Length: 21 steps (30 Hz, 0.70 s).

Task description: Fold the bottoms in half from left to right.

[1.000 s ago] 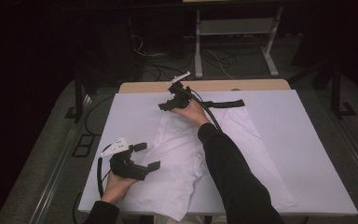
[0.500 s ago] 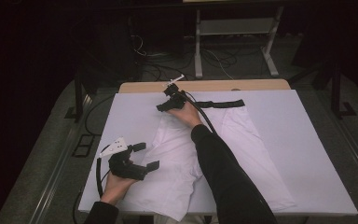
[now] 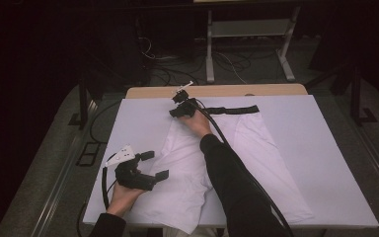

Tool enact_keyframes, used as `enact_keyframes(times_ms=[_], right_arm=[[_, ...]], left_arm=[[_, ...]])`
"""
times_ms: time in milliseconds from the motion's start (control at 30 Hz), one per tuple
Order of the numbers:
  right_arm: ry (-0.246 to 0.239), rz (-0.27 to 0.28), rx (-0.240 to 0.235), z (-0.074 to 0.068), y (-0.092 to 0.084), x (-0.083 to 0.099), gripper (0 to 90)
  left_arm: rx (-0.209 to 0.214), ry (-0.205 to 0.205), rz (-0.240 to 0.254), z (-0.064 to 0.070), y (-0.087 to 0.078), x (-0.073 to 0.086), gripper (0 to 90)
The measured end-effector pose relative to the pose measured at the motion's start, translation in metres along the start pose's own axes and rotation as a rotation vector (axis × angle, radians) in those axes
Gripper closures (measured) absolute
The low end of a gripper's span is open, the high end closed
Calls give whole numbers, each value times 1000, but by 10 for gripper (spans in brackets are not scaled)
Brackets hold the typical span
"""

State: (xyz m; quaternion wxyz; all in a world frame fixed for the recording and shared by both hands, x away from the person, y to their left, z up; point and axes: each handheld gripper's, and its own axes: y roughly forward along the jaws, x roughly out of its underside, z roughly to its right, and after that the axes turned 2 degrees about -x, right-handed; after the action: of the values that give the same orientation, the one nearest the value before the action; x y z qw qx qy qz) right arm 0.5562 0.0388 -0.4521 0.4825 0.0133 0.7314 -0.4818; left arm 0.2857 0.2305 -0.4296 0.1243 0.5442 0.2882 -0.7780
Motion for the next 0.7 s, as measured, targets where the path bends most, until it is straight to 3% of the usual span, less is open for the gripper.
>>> enact_keyframes(times_ms=[200,467,700], right_arm=[[-25,-7,83,-7,1,1,632],[3,-13,76,-9,-3,1,836],[19,16,68,-11,-15,5,855]], left_arm=[[-11,-15,9,-1,-2,1,0],[-32,-32,-22,-1,0,3,0],[-57,-80,-69,-3,0,4,0]])
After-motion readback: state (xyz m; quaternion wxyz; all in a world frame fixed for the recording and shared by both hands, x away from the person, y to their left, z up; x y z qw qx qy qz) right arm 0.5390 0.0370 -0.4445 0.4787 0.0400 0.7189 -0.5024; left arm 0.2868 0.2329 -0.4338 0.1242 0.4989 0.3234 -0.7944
